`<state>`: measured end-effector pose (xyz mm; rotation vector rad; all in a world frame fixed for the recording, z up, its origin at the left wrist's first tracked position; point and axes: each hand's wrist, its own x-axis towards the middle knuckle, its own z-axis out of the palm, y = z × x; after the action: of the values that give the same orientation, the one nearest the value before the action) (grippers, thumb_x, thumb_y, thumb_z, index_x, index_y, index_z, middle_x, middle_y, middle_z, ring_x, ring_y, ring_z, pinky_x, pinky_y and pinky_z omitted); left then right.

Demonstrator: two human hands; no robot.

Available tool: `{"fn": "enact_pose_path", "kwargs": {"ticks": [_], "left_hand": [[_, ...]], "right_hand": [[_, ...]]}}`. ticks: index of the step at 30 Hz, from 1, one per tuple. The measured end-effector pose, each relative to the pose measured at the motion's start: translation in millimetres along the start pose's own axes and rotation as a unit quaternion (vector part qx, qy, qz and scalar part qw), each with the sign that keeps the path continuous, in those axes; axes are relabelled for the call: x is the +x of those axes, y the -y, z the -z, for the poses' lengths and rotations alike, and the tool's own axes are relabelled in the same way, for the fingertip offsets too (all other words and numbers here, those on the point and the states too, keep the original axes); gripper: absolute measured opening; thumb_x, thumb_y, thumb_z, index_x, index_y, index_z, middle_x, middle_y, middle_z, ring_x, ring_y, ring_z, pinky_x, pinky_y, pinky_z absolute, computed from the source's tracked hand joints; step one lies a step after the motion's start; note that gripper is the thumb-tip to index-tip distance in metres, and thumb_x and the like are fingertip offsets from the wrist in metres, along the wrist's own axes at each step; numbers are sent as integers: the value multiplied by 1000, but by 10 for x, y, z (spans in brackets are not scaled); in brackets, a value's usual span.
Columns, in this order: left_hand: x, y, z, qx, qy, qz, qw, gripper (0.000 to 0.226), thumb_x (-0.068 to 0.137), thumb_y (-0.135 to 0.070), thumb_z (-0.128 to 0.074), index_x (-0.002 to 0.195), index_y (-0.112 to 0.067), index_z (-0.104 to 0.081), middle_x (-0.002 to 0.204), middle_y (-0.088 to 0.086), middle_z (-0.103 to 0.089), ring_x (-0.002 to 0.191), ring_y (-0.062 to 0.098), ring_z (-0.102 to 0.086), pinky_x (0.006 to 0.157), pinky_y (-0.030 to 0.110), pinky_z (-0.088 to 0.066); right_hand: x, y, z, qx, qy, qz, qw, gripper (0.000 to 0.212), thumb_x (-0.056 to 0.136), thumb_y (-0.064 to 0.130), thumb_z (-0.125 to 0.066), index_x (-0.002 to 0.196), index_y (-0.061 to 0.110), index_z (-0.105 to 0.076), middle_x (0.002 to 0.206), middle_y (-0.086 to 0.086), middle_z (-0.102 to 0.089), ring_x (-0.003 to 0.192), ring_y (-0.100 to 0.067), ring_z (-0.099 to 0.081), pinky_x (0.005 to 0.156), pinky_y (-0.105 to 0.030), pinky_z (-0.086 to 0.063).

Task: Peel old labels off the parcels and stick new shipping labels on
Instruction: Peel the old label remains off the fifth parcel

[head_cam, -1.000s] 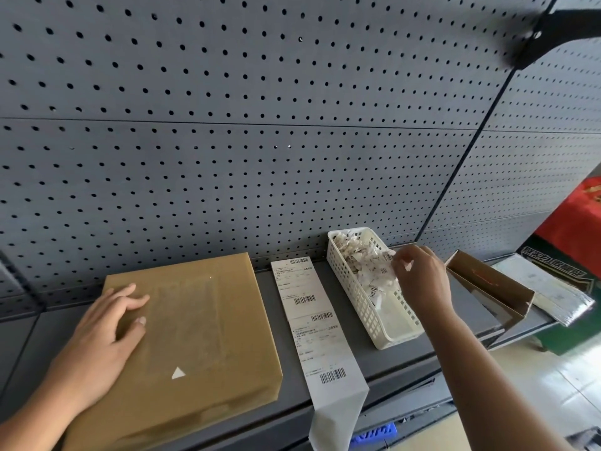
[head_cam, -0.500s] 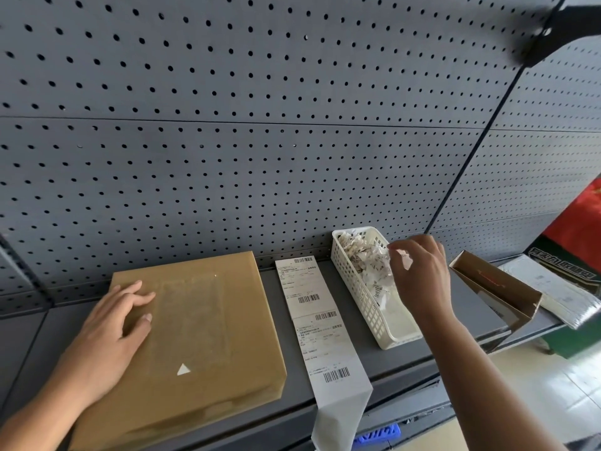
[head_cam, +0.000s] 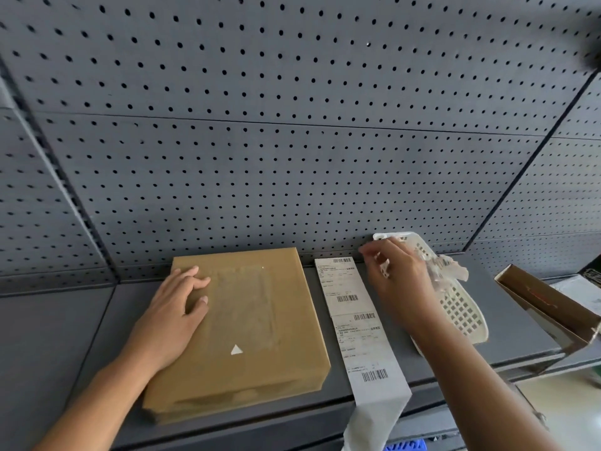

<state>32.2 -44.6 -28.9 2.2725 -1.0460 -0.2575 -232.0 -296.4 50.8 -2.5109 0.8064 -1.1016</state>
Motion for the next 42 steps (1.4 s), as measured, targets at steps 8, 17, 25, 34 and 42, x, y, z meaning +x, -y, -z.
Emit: {"fn": "enact_pose_path", "kwargs": {"ticks": [8, 17, 25, 34, 42], "left_hand": [[-17, -5, 22, -1, 5, 2, 1000, 36, 105, -42, -42, 140, -37, -47, 162, -25, -19, 151, -4, 0, 122, 41, -20], [-42, -32, 54, -5, 6, 13, 1000, 35, 104, -43, -40, 138, -41, -47, 161, -28, -19, 150, -8, 1, 118, 50, -31], [-42, -48, 61, -14, 15, 28, 999, 35, 102, -41, -40, 136, -42, -47, 160, -30, -18, 149, -10, 2, 117, 55, -31], [-55, -61, 68, -15, 15, 26, 999, 37, 102, -39, -40, 138, -39, -47, 161, -28, -18, 149, -9, 3, 117, 52, -30], [-51, -61, 66, -17, 11, 26, 999, 34, 103, -39, -41, 136, -40, -47, 161, -29, -19, 149, -10, 3, 116, 52, -31]], "right_hand": [[-143, 516, -365, 73, 100, 16, 992, 15, 90, 5, -64, 93, 20, -66, 87, 20, -60, 83, -2, -54, 69, -9, -38], [-483, 993, -770, 179, 266, 14, 947, 20, 90, 1, -59, 94, 20, -63, 89, 14, -64, 82, -9, -56, 70, -11, -41], [-666, 1183, -903, 218, 289, 22, 932, 27, 88, -9, -52, 88, 15, -64, 75, 15, -63, 63, -1, -56, 60, -8, -36], [-729, 1166, -984, 194, 281, 41, 939, 26, 89, -4, -53, 90, 20, -63, 84, 11, -62, 76, -9, -58, 68, -12, -39], [-702, 1184, -936, 230, 285, -2, 931, 27, 90, -6, -54, 87, 18, -64, 77, 15, -63, 64, -4, -54, 61, -9, -35]]}}
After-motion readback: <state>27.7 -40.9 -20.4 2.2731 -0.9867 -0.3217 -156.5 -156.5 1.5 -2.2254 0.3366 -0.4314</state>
